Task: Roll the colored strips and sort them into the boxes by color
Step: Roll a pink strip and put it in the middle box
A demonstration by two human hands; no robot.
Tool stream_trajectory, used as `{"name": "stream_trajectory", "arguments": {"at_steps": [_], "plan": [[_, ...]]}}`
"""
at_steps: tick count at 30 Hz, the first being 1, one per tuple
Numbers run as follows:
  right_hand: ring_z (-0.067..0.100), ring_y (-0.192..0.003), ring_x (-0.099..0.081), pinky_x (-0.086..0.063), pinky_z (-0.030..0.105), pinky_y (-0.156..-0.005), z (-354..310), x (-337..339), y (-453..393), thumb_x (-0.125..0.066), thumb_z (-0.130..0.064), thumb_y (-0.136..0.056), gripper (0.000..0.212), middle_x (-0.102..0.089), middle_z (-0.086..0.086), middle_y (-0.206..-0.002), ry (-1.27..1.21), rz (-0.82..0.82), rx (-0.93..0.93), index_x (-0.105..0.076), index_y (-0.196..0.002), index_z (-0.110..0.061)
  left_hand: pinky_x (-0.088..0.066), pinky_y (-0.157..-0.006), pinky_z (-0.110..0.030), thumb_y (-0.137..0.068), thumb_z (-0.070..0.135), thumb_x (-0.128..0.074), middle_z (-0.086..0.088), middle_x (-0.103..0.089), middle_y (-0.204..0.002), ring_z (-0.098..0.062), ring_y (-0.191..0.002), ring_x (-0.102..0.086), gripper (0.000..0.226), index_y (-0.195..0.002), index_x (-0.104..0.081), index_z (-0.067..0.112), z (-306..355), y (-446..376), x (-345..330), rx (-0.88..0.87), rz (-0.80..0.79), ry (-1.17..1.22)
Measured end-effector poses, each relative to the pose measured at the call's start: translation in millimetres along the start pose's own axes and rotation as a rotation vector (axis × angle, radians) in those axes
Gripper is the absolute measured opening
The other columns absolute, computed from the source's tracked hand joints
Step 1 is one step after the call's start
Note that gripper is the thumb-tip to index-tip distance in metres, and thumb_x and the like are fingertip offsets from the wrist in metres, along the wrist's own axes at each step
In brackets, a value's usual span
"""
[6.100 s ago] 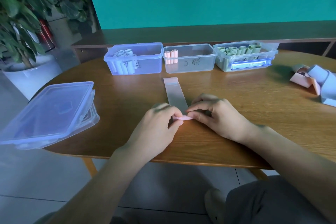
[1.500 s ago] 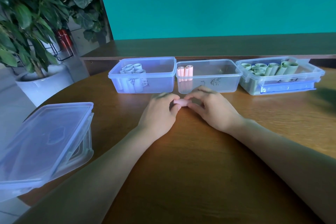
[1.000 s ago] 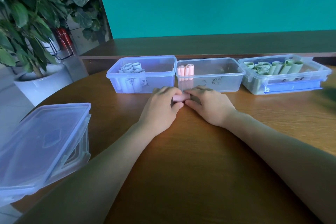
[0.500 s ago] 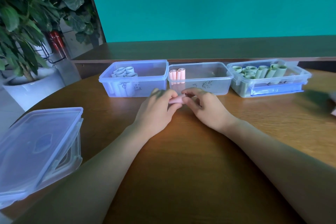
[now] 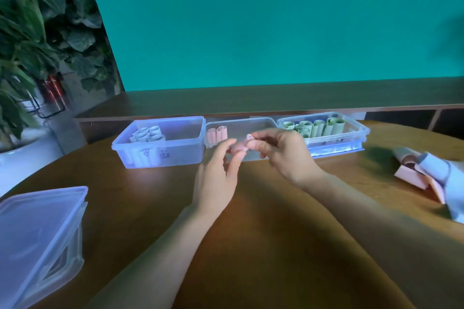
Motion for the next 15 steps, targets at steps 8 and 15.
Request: {"name": "stream_trajectory", "arguments": {"at_steps": [8, 15], "plan": [[0.020, -0.086, -0.074, -0.061, 0.025, -0.072, 12, -5, -95, -0.080, -0.024, -0.087, 0.009, -0.078, -0.005, -0.096, 0.227, -0.065, -0.037, -0.083, -0.092, -0.018, -0.059, -0.062, -0.033, -0.098, 0.047, -0.054, 0.006, -0.070, -0.081, -0.016, -0.072, -0.069, 0.034, -0.125, -0.052, 0.026, -24, -25, -9, 0.135, 0.170, -0.030], [0.011, -0.067, -0.071, -0.053, 0.010, -0.058, 40, -27, -144, -0.073, -0.013, -0.090, 0.009, -0.076, 0.002, -0.088, 0.528, -0.191, -0.178, -0.080, -0.095, -0.012, -0.058, -0.061, -0.029, -0.099, 0.046, -0.053, 0.003, -0.072, -0.081, -0.016, -0.071, -0.069, 0.034, -0.124, -0.063, 0.025, -45, -34, -13, 0.216, 0.118, -0.165]]}}
Point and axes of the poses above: each hand's wrist, its own y-axis away from the middle knuckle, its own x-axis out of the back of the hand, z = x × y, the point moved 2 cm from there along -y, towards the middle knuckle
